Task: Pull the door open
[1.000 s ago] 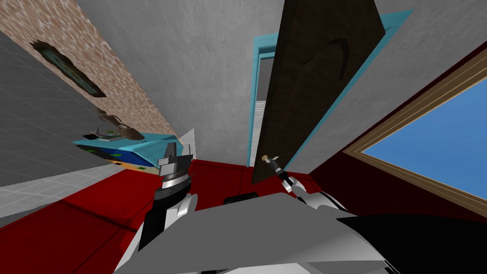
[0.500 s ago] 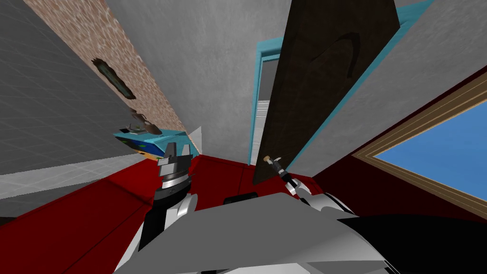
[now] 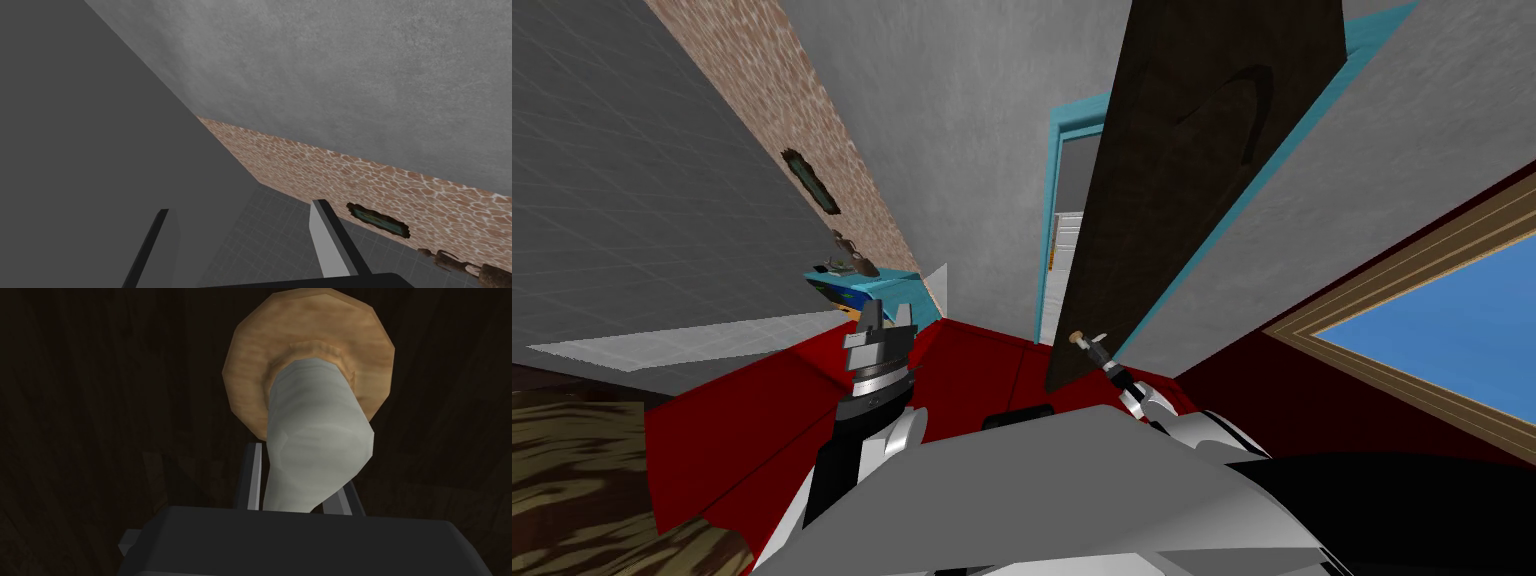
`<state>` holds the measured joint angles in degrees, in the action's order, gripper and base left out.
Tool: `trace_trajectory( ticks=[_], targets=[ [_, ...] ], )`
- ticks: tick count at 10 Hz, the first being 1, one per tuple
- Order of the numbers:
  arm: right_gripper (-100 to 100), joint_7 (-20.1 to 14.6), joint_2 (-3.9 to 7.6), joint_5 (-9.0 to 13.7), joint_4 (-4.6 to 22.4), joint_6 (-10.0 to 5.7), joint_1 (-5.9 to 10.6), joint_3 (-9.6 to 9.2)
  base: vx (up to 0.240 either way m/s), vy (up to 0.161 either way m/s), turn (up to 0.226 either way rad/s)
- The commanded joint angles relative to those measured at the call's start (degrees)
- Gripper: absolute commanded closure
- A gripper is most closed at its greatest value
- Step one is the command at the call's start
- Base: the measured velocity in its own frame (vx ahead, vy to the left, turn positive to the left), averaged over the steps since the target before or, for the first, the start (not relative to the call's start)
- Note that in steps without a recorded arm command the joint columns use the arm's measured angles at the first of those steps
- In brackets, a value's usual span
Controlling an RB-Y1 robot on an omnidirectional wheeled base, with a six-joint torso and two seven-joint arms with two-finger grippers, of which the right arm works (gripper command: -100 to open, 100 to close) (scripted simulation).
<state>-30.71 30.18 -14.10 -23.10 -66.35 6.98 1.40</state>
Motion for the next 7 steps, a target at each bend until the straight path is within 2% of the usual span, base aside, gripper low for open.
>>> trace_trajectory(
  ticks=[1,2,3,7],
  targets=[
    [100,-0.47,0.75,-0.16,0.01,-1.76,-1.06,0.18,-0.150,-0.089,0.171],
    [100,-0.68,1.06,-0.25,0.27,-2.50,-1.38,0.24,-0.186,-0.116,0.196],
    [100,-0.68,1.06,-0.25,0.50,-2.50,-1.38,0.24,-0.120,-0.074,0.058],
    [100,-0.68,1.06,-0.25,0.27,-2.50,-1.38,0.24,-0.005,0.003,-0.018]
  ],
)
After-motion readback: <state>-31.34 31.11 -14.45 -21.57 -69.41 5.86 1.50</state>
